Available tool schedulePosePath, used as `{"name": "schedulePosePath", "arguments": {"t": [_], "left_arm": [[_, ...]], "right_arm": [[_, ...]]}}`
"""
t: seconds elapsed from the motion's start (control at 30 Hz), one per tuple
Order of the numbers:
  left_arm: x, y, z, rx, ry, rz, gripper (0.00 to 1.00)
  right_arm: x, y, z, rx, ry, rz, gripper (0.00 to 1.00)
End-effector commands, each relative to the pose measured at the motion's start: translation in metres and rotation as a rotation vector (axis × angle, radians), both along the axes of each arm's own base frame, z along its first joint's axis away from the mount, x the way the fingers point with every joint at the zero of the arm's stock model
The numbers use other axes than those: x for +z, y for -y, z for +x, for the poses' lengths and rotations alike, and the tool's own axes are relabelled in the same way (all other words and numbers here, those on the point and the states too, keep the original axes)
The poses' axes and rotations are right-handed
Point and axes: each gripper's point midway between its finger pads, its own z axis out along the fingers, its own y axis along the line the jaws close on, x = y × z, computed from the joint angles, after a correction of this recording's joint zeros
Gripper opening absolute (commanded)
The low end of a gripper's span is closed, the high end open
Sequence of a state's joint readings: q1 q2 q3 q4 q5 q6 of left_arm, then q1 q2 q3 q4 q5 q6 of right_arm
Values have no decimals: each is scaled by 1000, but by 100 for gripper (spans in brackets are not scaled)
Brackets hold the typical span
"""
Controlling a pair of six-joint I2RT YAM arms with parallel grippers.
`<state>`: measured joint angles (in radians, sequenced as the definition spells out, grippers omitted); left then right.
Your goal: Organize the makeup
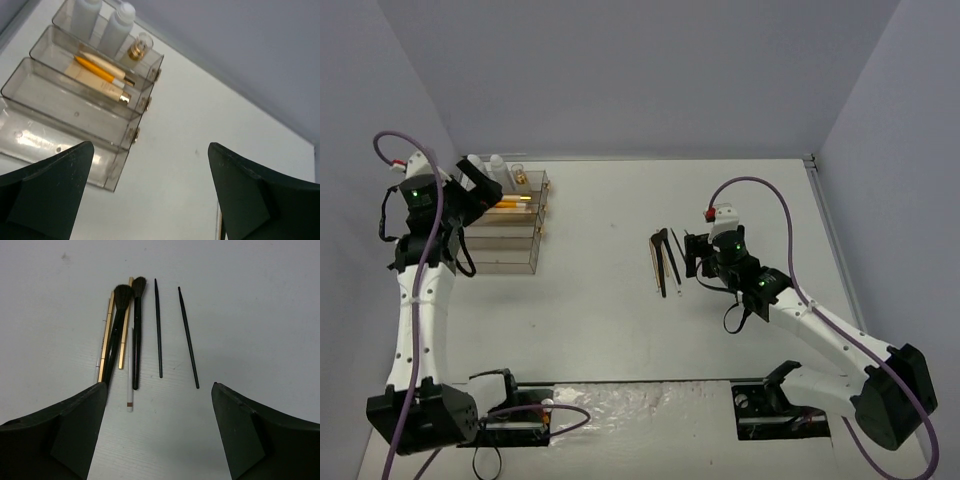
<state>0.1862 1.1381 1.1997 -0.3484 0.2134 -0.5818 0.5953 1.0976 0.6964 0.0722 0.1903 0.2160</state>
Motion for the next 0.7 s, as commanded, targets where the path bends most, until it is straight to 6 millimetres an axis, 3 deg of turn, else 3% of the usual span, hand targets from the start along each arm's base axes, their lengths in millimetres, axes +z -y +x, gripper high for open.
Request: {"name": "schedulePosePath", "arguments": {"t": [0.0, 0.07, 0.13, 0.3, 0.47, 0.67], "left_arm": [[-22, 55, -44, -299, -45, 162, 97], [-37, 88, -62, -432, -71, 197, 97], [-52, 107, -75, -513, -88, 217, 97], [-67, 107, -91, -517, -100, 257, 97], [-69, 97, -97, -463, -109, 266, 97], [-69, 92, -98, -437, -115, 272, 97]], "right_arm": [[6, 1, 22, -45, -3, 50, 74], [-9, 14, 29, -71, -51, 43, 67], [-18, 23, 33, -78, -86, 46, 63], [-44, 32, 45, -82, -171, -9, 59], [-65, 35, 57, -78, -240, -37, 51], [-90, 42, 63, -78, -305, -81, 49]]}}
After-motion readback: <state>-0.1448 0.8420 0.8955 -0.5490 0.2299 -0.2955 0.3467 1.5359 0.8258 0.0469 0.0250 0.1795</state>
